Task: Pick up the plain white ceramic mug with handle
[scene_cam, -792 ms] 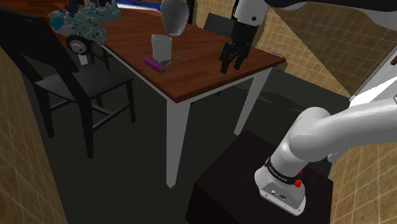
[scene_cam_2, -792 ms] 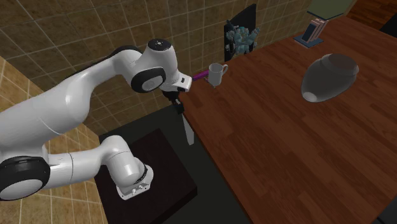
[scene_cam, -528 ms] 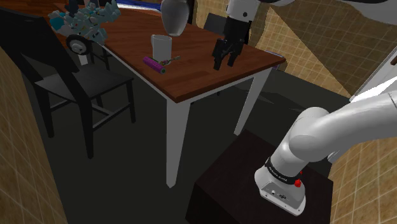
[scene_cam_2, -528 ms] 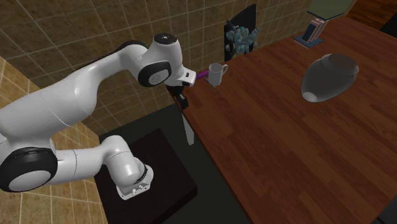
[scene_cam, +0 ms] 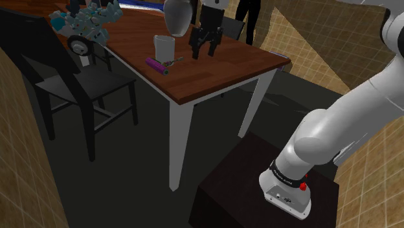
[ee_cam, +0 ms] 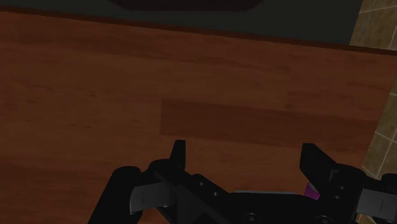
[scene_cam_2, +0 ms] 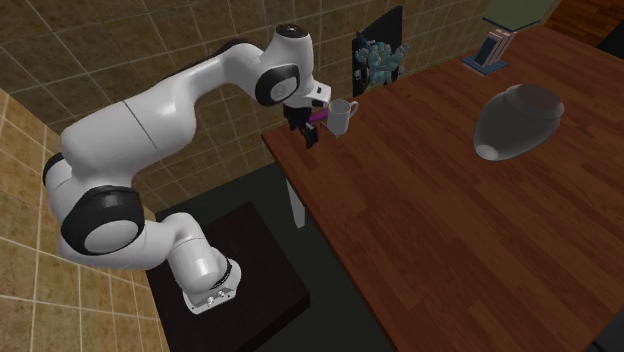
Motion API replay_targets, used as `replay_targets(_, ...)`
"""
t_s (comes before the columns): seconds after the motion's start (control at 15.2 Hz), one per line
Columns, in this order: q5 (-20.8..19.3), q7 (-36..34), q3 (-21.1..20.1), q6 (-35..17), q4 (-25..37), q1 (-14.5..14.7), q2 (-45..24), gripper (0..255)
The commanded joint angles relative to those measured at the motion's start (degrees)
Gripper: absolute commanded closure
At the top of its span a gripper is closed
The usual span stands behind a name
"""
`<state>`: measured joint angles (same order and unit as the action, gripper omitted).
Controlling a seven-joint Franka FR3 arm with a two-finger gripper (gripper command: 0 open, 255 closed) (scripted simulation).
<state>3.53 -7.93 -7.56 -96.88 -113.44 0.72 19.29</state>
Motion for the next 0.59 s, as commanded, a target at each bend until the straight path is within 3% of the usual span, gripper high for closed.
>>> replay_targets(0.0,-0.6,-0.6,-0.7,0.6,5.5,0.1,-4.9,0)
replay_targets(0.53,-4.6,-3.2,-3.2,6.4,31.1,1.7,-25.2,0)
